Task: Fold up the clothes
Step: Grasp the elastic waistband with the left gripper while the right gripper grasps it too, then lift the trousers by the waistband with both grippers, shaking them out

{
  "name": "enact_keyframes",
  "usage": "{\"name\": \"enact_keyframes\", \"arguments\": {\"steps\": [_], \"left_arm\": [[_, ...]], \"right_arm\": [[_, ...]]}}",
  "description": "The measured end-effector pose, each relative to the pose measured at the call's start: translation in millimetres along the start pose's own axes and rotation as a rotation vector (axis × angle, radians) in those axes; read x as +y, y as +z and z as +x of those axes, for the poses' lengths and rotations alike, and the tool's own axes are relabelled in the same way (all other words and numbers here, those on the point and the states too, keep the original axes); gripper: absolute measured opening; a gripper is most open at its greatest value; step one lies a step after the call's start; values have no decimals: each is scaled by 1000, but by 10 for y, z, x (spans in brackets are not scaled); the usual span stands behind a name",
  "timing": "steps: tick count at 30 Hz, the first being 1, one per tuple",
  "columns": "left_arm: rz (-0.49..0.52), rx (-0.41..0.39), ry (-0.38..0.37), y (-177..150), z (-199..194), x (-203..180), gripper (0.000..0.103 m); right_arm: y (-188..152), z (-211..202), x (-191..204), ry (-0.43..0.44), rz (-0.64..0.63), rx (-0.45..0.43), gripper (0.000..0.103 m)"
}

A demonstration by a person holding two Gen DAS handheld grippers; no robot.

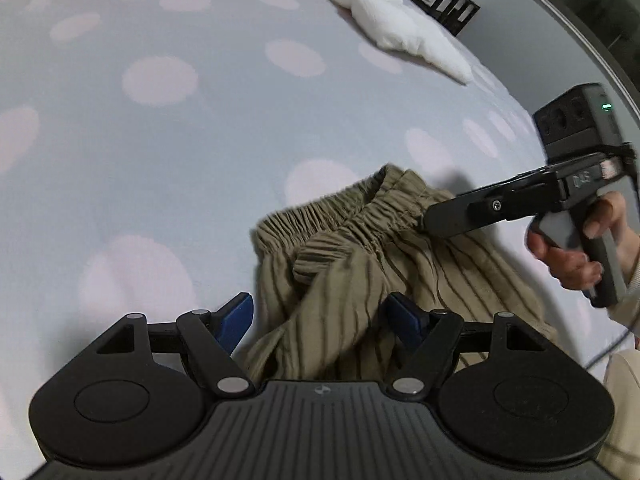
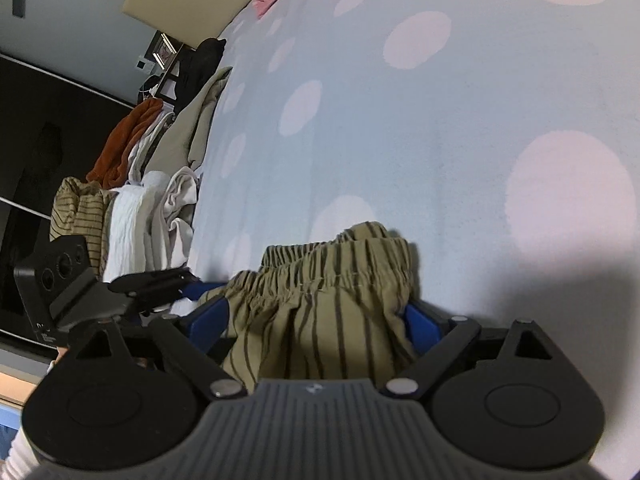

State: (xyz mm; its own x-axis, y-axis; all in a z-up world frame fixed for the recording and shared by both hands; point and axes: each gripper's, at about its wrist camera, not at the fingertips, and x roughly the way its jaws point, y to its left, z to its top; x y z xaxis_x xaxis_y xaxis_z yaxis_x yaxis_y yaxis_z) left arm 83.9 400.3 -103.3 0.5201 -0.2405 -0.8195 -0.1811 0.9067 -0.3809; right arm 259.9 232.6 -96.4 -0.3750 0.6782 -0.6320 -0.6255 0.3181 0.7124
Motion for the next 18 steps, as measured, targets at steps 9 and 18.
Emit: {"name": "enact_keyframes", "arguments": {"steps": [9,18], "left_arm": [[-28,-295,-27,-159,-361,-211,20],[58,-629,-34,-362,-1889,-988,20]], "right_arm": [[-141,-177,-15,-46,-27,-129,9],[-419,-1219,939,106,-206,-414,9]]}}
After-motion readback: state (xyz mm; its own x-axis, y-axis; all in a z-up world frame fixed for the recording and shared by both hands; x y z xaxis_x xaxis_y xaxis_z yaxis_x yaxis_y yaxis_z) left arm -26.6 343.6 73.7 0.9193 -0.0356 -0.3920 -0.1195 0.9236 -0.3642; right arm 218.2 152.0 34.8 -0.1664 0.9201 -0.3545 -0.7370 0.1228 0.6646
